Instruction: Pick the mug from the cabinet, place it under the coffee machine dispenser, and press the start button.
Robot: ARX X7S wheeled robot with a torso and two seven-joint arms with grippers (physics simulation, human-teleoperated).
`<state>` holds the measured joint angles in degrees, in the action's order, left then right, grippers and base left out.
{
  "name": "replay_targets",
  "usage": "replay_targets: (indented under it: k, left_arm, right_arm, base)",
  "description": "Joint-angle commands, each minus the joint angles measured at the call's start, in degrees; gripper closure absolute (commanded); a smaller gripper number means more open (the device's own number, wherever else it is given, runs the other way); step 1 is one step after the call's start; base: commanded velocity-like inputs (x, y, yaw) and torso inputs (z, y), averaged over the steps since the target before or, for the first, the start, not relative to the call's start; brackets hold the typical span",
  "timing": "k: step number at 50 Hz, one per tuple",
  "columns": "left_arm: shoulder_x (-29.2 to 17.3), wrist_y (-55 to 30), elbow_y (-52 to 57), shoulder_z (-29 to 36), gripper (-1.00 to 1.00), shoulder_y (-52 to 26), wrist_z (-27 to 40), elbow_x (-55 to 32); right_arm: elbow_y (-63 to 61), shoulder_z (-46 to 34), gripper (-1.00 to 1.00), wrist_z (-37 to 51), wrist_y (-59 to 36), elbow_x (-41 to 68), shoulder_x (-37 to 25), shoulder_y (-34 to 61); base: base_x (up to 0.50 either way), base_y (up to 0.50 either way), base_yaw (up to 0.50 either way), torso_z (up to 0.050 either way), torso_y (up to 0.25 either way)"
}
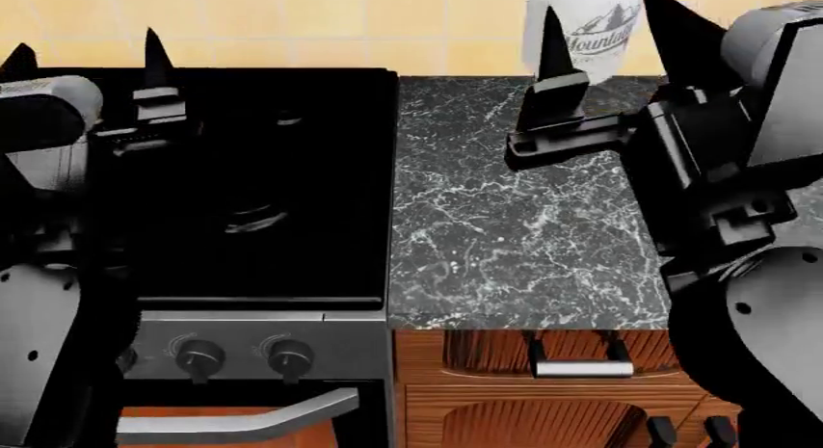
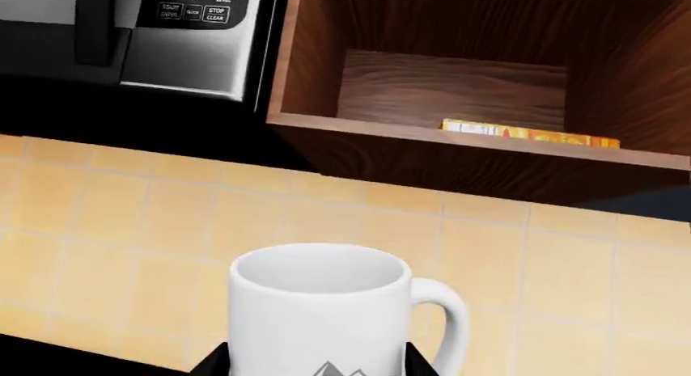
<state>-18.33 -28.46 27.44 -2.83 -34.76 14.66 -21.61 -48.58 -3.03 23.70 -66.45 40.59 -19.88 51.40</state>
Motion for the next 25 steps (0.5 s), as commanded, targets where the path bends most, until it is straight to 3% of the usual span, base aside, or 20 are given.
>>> replay_targets:
  k: [1, 11, 25]
  left_arm:
    - [0.07, 3.32, 17.84, -0.47, -1.0, 16.88, -1.73, -0.14]
    - [0.96, 7.39, 15.1, 1.88, -1.0, 20.1, -2.1, 2.67]
    - [0.65, 6.78, 15.37, 1.83, -1.0, 20.27, -1.53, 1.47]
  right_arm:
    - [-8.27, -12.6, 1.0, 3.42, 18.57, -12.93, -4.76, -24.01]
    - [-4.18, -21.68, 1.0, 6.72, 36.08, -29.28, -6.78, -32.94]
    - [-4.34, -21.24, 1.0, 7.23, 39.75, -29.65, -7.28, -34.7]
  base:
    - [0.0, 0.0, 0.0, 0.0, 0.0]
    - [0.0, 0.0, 0.0, 0.0, 0.0]
    - [0.0, 0.0, 0.0, 0.0, 0.0]
